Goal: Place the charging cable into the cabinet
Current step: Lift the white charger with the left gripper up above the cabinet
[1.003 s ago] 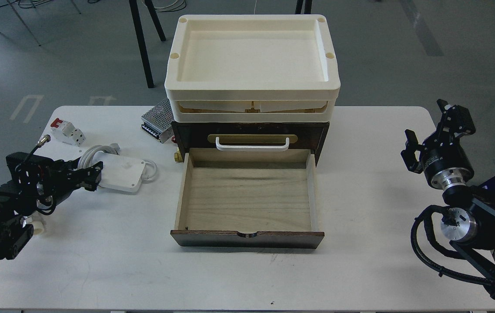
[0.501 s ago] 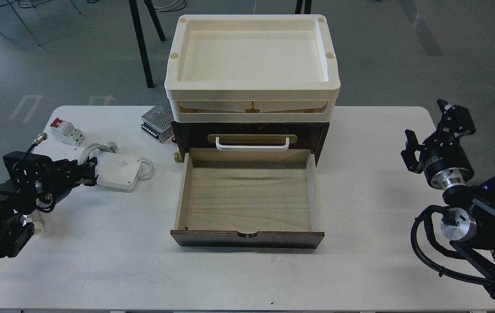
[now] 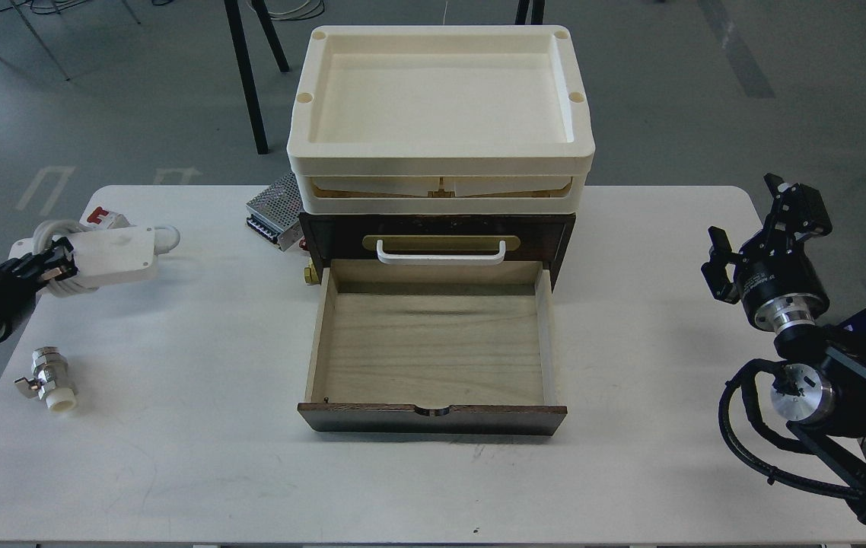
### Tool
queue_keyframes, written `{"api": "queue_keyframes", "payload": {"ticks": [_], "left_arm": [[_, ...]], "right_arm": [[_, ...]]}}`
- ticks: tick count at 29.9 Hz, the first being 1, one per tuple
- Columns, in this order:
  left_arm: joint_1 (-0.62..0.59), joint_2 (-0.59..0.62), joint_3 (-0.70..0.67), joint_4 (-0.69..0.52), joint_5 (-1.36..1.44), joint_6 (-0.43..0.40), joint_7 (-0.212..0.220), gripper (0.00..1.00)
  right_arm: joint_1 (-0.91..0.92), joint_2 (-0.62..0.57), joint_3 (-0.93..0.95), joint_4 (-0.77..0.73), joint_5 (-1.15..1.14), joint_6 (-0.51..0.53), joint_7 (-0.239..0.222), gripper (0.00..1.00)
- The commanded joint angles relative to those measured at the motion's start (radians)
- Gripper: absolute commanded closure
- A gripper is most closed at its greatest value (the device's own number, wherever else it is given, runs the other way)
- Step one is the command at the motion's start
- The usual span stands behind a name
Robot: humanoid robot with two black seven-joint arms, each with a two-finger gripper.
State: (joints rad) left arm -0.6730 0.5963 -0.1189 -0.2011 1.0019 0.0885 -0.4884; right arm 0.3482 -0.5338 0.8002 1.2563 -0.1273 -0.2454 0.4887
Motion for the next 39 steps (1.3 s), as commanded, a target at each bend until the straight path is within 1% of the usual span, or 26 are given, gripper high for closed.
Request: {"api": "queue_keyframes", "payload": {"ticks": [1,6,8,10,16,20,24,27,30,34,39], "left_arm": [[-0.039,0.063,-0.004,0.0,-0.204,-0.133,0.0,1.0],[-0.183,0.14,-0.008,-0.001,-0.356,-0.323,0.0,1.0],[-0.235,0.151,-0.008,-0.001,-0.422,-0.387,0.0,1.0],[-0.285,0.154,-0.007,-0.001,-0.463,-0.427,0.0,1.0],[-0.434,0.151,-0.011,-0.003,-0.468,-0.453,0.0,1.0],[-0.577,0.149,-0.01,-0.011,-0.468,-0.49,0.0,1.0],[-0.741,0.145,-0.01,-0.014,-0.467,-0.57,0.0,1.0],[-0.853,0.137,-0.007,-0.027,-0.462,-0.577,0.0,1.0],[-0.924,0.129,0.001,-0.13,-0.447,-0.577,0.0,0.99],[-0.99,0.134,0.001,-0.363,-0.327,-0.577,0.0,0.99],[-1.008,0.137,-0.01,-0.613,-0.172,-0.577,0.0,0.99]], "right_arm": [[0.0,0.0,-0.001,0.0,0.0,0.0,0.0,0.01],[0.0,0.0,-0.001,0.0,0.0,0.0,0.0,0.01],[0.0,0.0,-0.001,0.0,0.0,0.0,0.0,0.01],[0.0,0.0,-0.001,0.002,0.0,0.0,0.0,0.01],[0.0,0.0,-0.001,0.002,0.0,0.0,0.0,0.01],[0.0,0.0,-0.001,0.0,0.0,0.0,0.0,0.01],[0.0,0.0,-0.001,0.0,0.0,0.0,0.0,0.01],[0.0,0.0,-0.001,0.0,0.0,0.0,0.0,0.01],[0.0,0.0,-0.001,0.0,0.0,0.0,0.0,0.01],[0.0,0.0,-0.001,0.0,0.0,0.0,0.0,0.01],[0.0,0.0,-0.001,0.0,0.0,0.0,0.0,0.01]]}}
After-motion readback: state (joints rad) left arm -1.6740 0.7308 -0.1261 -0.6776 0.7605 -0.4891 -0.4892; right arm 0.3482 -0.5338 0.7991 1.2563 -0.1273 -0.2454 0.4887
